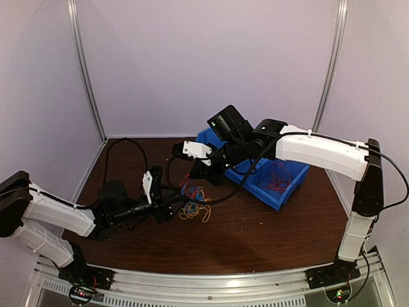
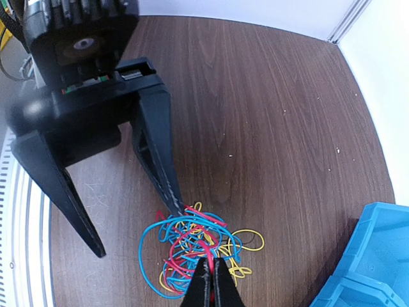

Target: Untangle the cables

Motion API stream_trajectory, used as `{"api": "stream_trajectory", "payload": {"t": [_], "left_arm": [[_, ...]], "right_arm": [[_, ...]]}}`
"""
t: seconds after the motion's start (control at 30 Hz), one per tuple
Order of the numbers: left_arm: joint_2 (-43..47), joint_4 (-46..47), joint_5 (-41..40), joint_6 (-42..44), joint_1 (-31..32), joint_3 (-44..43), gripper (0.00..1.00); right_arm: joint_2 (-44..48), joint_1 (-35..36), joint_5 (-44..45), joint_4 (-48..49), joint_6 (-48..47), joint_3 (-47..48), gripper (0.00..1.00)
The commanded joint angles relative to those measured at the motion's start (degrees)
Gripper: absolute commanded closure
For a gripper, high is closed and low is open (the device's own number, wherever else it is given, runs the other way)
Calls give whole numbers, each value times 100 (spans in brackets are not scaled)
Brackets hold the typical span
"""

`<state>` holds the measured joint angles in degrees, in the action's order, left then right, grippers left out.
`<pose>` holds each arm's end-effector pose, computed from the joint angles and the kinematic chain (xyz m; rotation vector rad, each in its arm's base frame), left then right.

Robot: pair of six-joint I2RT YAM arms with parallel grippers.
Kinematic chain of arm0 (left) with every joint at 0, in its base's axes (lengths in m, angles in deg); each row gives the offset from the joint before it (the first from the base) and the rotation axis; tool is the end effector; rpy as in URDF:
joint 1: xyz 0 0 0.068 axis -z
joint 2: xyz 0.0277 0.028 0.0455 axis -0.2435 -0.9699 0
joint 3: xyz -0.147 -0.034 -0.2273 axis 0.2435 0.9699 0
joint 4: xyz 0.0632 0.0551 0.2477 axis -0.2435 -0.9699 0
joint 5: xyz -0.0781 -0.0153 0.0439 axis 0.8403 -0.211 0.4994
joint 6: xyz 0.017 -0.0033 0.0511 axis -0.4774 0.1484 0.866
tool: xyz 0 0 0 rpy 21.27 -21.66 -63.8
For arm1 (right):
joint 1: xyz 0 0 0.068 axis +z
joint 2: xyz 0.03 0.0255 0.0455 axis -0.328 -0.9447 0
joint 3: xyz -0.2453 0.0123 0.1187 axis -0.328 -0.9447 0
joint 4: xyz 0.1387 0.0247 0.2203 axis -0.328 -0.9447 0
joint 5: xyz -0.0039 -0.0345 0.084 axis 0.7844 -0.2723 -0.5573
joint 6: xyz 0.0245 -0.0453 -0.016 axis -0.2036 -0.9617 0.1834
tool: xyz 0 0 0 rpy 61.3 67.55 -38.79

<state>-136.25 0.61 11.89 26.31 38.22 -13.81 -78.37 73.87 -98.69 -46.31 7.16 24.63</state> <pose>0.1492 -0.2035 0.1937 0.6356 1.5962 -1.0894 0.2297 0.3474 0.3252 -1.7066 1.6390 0.6636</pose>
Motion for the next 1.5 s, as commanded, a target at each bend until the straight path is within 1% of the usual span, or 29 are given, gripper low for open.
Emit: {"api": "stream_trajectory", "payload": {"t": [0.0, 0.07, 0.13, 0.2, 0.23, 0.3, 0.37, 0.43, 0.57, 0.9, 1.13, 1.33, 1.47], "left_arm": [[-760, 1229, 15, 265, 10, -554, 45], [-1395, 1534, -201, 208, 5, -827, 46], [-1969, 1949, -507, 61, 7, -1039, 50], [-2572, 2477, -632, -62, 7, -1180, 59], [-2825, 2613, -693, -103, 7, -1266, 65], [-3255, 2770, -757, -183, 0, -1413, 70], [-3608, 2833, -679, -220, -2, -1544, 72], [-3883, 2815, -650, -255, -2, -1657, 74], [-4267, 2792, -655, -372, -2, -1774, 82], [-4445, 2837, -740, -653, -10, -1399, 86], [-4510, 2749, -857, -671, -19, -1222, 82], [-4500, 2682, -885, -703, -76, -1064, 80], [-4468, 2740, -924, -755, -123, -900, 79]], "right_arm": [[146, -40, -445, -159, 190, 237, 100], [180, -40, -586, -191, 201, 306, 100], [226, -45, -671, -228, 219, 390, 100], [316, -50, -745, -282, 200, 456, 100], [380, -52, -784, -318, 158, 483, 100], [535, -88, -828, -434, 24, 600, 100], [723, -168, -903, -506, -62, 807, 100], [888, -285, -931, -443, -84, 986, 100], [1042, -574, -1082, -393, -61, 1584, 100], [1446, -1257, -1408, -244, 201, 2327, 100], [1695, -2047, -1689, -177, 362, 2745, 100], [2029, -2566, -1940, -117, 551, 2762, 100], [2248, -2818, -1889, -96, 557, 2703, 100]]}}
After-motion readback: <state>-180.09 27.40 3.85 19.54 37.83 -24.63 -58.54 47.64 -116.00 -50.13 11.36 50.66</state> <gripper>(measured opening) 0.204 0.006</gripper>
